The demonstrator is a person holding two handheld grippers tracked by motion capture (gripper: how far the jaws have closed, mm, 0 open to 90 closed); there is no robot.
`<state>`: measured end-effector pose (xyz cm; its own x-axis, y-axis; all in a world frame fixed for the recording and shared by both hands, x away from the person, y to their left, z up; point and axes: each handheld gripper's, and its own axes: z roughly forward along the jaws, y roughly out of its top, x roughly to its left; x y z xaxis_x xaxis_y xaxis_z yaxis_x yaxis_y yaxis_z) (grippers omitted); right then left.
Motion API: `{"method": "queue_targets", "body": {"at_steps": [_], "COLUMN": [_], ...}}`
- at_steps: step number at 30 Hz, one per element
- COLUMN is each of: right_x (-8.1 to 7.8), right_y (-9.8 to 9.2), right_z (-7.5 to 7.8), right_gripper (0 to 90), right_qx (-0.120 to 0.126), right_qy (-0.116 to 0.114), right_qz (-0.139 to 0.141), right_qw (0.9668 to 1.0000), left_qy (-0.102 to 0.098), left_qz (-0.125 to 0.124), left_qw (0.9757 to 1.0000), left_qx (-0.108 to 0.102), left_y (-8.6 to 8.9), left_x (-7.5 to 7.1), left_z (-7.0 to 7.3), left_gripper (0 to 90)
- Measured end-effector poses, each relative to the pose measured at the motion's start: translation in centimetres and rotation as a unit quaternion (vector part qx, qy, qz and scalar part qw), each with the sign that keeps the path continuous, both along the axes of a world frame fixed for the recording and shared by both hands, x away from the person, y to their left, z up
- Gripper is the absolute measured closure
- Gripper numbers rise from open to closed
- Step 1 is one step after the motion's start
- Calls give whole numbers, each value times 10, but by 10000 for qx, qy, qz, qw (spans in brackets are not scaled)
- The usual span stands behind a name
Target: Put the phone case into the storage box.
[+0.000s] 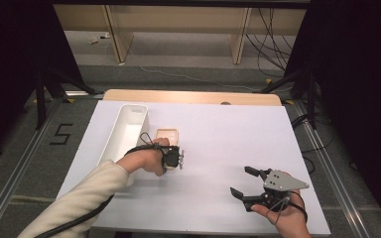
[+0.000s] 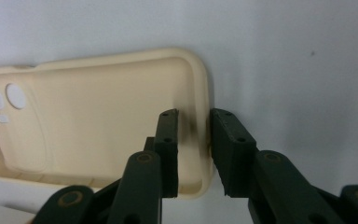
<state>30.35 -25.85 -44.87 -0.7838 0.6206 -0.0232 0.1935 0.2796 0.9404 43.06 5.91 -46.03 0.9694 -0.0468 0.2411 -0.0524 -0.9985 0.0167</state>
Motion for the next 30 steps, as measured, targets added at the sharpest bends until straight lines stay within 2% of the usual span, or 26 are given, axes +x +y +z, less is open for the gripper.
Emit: {"method": "queue_targets", "body": {"at_steps": [7, 15, 21, 22, 30], "right_x": [0, 0, -1, 0, -1], "right_y": [-1, 0, 0, 0, 0], "right_z": [0, 0, 0, 0, 0], "right_gripper": [173, 174, 176, 176, 178], "right_qx": [-40, 9, -54, -54, -44], "right_qy": [-28, 5, 66, 9, 71], "right_qz": [28, -3, 45, 47, 40], "right_qw": [10000, 10000, 10000, 10000, 10000], "left_qy": [53, 25, 63, 66, 71], "left_qz": [23, -34, -2, -10, -35], "left_qw": [10000, 10000, 10000, 10000, 10000], "left_qx": [-19, -31, -45, -40, 24], "left_y": [1, 2, 2, 2, 2], "left_x": [-1, -2, -2, -2, -2], "left_z": [0, 0, 0, 0, 0], "left_gripper": [781, 807, 822, 827, 845]}}
